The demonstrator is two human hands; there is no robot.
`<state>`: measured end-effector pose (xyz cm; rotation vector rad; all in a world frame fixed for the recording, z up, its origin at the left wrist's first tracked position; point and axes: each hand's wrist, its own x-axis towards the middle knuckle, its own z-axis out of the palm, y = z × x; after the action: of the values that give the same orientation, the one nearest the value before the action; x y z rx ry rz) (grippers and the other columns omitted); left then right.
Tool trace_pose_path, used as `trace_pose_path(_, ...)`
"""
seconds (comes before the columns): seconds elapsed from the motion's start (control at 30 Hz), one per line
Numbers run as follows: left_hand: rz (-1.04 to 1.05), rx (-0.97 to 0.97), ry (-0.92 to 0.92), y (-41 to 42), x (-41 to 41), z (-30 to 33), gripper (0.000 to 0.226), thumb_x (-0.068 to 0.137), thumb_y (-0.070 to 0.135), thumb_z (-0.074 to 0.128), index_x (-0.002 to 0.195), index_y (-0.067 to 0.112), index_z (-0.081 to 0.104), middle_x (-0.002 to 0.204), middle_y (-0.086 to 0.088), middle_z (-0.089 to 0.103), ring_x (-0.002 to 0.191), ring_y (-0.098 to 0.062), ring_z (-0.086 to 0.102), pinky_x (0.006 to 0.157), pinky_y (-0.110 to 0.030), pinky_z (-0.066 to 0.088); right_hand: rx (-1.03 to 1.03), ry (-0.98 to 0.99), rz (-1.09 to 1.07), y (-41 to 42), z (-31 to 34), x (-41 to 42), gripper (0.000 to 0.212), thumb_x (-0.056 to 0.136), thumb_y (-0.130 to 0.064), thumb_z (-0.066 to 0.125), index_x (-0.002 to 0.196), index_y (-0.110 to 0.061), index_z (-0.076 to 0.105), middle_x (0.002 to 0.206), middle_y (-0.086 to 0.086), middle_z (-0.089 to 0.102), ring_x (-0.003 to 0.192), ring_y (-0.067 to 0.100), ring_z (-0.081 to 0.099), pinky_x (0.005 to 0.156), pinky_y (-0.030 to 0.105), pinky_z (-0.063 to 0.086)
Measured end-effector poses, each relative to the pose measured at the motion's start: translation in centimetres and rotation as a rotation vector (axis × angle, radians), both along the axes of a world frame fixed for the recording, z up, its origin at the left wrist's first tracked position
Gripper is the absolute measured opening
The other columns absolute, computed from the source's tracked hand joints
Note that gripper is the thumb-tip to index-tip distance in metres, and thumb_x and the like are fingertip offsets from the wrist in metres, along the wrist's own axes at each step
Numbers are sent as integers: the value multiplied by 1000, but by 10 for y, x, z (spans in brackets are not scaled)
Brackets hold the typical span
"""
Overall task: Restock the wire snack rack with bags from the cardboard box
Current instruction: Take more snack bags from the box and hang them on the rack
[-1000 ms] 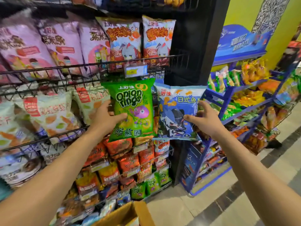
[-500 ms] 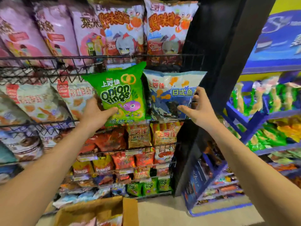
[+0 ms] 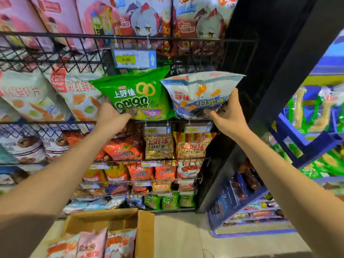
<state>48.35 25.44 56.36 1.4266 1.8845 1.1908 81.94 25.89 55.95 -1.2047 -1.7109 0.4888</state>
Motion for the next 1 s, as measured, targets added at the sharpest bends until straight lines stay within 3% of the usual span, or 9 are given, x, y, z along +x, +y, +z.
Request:
trace_pose_path(0.13,-98,10,44,19,-6,-3,35,82,15,81,115,14,68,103,3,68,99,-16,64,75,-22,45,-63,-90,-18,20,-5,-4,55,90,-22,73,135,-20,41,124,-15,54,121,6,56,96,41,55)
trace_pose_path(0.23,-109,-62,42,32,-16,-5,37,80,18,83,114,16,69,101,0,70,90,-17,64,74,-26,45,-128,-210,-83,37,-6,-4,60,91,-34,71,139,-14,42,131,-2,59,123,21,57,98,45,52)
trace_pose_path(0.33,-143,-136,130,42,-23,-4,40,78,28,85,113,15,69,104,-1,70,95,-19,62,78,-27,44,-196,-266,-139,52,-7,-1,63,92,-35,70,144,-15,42,145,6,54,133,28,50,104,34,41)
trace_pose_path(0.5,-136,-236,163,55,-17,4,39,88,24,76,68,13,44,67,-4,44,64,-19,48,42,-26,35,-316,-290,-153,66,-12,-2,54,97,-28,67,144,-13,46,139,-2,54,131,16,48,92,19,34)
trace_pose_path(0.63,-138,-289,158,70,-19,7,38,83,29,81,92,1,56,87,-10,55,61,-17,54,33,-15,44,-403,-234,-138,78,-10,-1,50,92,-31,73,136,-18,53,137,-3,59,128,19,54,99,25,40)
trace_pose_path(0.7,-164,-288,141,70,-20,12,68,72,40,87,120,2,57,105,-10,65,72,-19,64,43,-19,53,-385,-236,-135,80,-6,-3,43,90,-26,76,127,-19,57,128,-6,61,118,14,57,91,21,40)
trace_pose_path(0.8,-170,-248,78,80,-31,0,78,52,49,89,114,11,63,107,-12,72,86,-28,72,71,-48,63,-411,-207,-147,78,0,-10,44,89,-18,75,130,-16,59,118,-6,63,104,10,58,84,20,42)
trace_pose_path(0.9,-176,-274,140,66,-19,15,51,72,33,86,107,5,61,95,-15,69,80,-31,67,74,-44,61,-433,-247,-185,71,7,-15,39,91,-22,71,128,-16,60,119,1,66,107,18,62,88,28,49)
trace_pose_path(1.0,-163,-265,199,57,-17,19,32,85,24,79,99,8,55,74,-5,51,67,-23,51,60,-32,42,-552,-459,-263,60,13,-14,37,96,-43,60,112,-9,64,111,8,69,105,28,65,89,39,50)
